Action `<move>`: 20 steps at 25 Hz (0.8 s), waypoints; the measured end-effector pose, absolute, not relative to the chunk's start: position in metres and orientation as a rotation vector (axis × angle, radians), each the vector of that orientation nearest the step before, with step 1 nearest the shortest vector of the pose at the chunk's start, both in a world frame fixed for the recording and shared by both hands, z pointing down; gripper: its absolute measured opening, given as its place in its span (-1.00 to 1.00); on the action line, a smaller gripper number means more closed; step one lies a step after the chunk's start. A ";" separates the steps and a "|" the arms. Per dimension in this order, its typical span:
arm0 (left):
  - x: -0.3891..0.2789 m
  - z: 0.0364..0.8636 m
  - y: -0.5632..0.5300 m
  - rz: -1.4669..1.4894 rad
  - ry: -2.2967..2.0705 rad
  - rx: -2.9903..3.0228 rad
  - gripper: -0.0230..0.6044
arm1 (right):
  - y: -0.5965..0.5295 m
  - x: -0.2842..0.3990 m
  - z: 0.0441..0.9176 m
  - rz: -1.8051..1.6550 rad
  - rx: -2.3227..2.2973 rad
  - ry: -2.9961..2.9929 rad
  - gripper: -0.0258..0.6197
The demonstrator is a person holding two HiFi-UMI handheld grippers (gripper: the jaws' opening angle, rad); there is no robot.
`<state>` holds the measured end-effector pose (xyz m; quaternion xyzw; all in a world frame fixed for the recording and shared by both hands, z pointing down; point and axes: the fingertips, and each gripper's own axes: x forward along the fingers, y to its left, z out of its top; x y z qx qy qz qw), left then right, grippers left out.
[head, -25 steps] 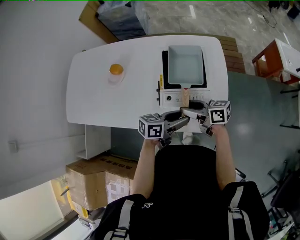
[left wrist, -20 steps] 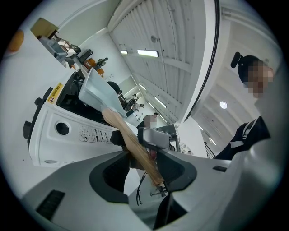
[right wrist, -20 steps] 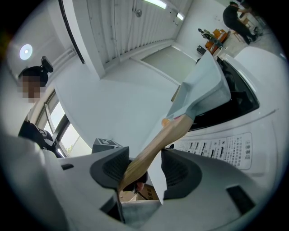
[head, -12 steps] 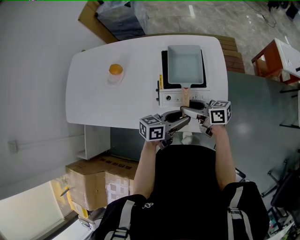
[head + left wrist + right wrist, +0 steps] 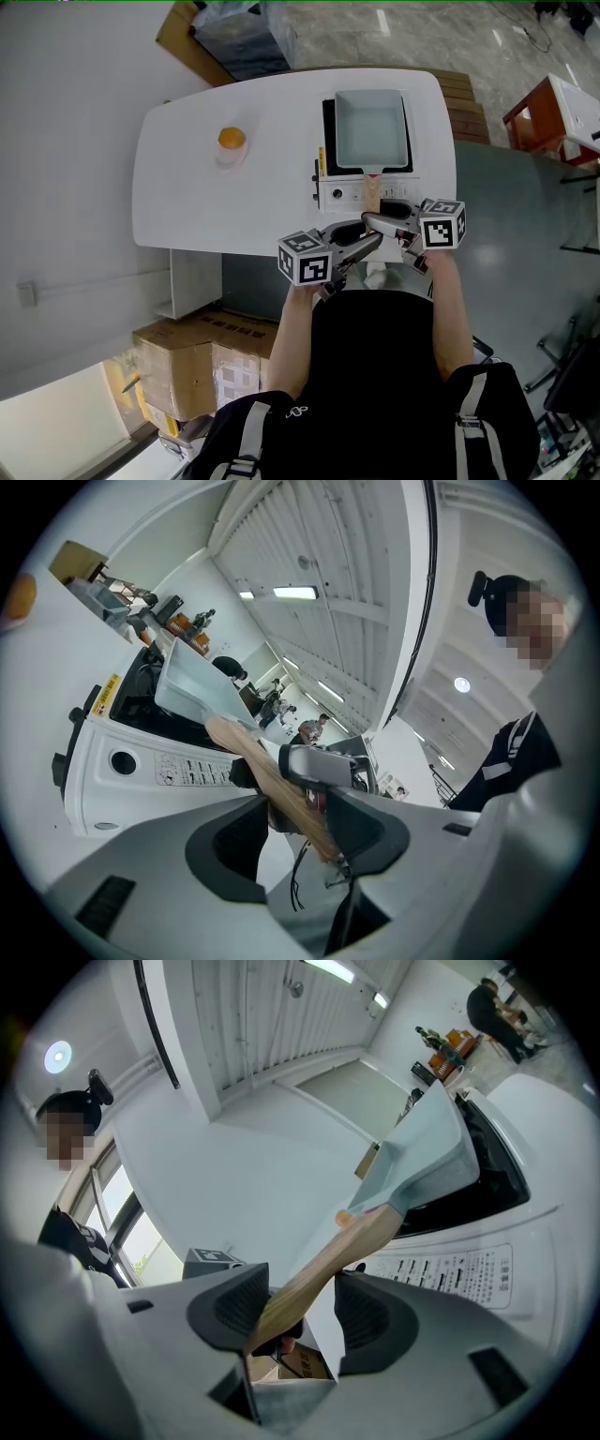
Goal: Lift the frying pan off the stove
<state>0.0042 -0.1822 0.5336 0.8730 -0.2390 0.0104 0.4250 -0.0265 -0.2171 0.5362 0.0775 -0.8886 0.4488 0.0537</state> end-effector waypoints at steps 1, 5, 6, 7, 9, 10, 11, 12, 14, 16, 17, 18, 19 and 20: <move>0.004 0.532 -0.182 0.028 -0.600 2.188 -0.30 | -0.217 -0.027 0.535 1.360 0.234 -2.702 -0.21; 0.004 0.523 -0.180 0.019 -0.612 2.215 -0.30 | -0.215 -0.027 0.524 1.323 0.224 -2.725 -0.21; 0.004 0.520 -0.180 0.014 -0.615 2.223 -0.30 | -0.214 -0.027 0.521 1.310 0.220 -2.731 -0.21; 0.004 0.516 -0.180 0.010 -0.618 2.231 -0.30 | -0.214 -0.027 0.517 1.297 0.217 -2.737 -0.21; 0.004 0.509 -0.179 0.006 -0.627 2.249 -0.30 | -0.213 -0.027 0.509 1.268 0.209 -2.749 -0.21; 0.004 0.505 -0.178 0.005 -0.633 2.259 -0.30 | -0.213 -0.028 0.505 1.253 0.204 -2.757 -0.21; 0.004 0.501 -0.177 0.005 -0.639 2.271 -0.30 | -0.212 -0.028 0.500 1.239 0.200 -2.765 -0.21; 0.004 0.496 -0.176 0.004 -0.645 2.282 -0.30 | -0.211 -0.028 0.495 1.227 0.196 -2.774 -0.21; 0.004 0.487 -0.175 0.001 -0.654 2.305 -0.29 | -0.210 -0.028 0.486 1.205 0.185 -2.794 -0.21; 0.005 0.481 -0.175 -0.004 -0.662 2.325 -0.29 | -0.209 -0.028 0.479 1.183 0.177 -2.813 -0.21; 0.005 0.478 -0.174 -0.007 -0.665 2.332 -0.29 | -0.209 -0.027 0.476 1.172 0.175 -2.820 -0.21; 0.006 0.476 -0.173 -0.011 -0.668 2.339 -0.29 | -0.208 -0.026 0.473 1.162 0.174 -2.825 -0.21; 0.007 0.474 -0.172 -0.014 -0.670 2.347 -0.29 | -0.207 -0.025 0.471 1.154 0.173 -2.829 -0.21; 0.009 0.473 -0.172 -0.016 -0.671 2.355 -0.29 | -0.206 -0.024 0.470 1.148 0.172 -2.832 -0.21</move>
